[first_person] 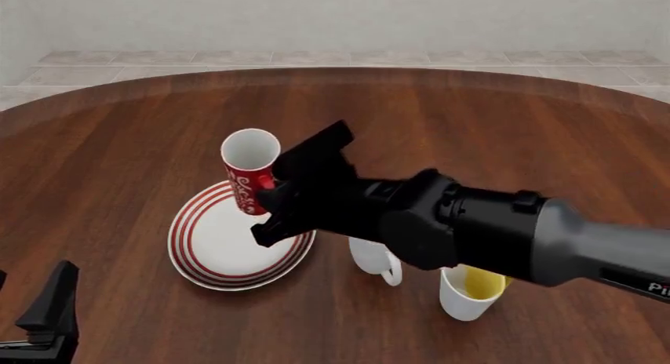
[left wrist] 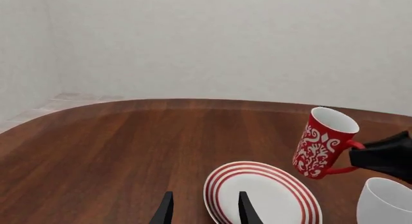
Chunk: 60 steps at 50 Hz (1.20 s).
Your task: Pick up the red mug and put it on the plate
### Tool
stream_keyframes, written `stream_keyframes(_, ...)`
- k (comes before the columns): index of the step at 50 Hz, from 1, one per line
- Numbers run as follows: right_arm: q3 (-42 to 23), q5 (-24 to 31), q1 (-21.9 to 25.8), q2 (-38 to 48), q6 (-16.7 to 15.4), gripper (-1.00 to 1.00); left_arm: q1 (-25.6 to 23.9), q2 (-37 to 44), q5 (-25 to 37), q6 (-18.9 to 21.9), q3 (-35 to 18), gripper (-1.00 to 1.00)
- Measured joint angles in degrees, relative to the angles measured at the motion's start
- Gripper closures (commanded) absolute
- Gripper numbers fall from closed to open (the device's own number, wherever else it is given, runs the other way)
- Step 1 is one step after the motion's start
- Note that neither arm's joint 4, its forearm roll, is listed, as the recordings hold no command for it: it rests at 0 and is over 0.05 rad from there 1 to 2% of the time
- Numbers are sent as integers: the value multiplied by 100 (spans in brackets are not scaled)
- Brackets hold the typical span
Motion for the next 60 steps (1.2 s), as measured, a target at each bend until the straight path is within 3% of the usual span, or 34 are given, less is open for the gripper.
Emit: stream_keyframes(60, 122, -343, 190, 667, 192, 100, 20, 0, -9, -26, -14, -100)
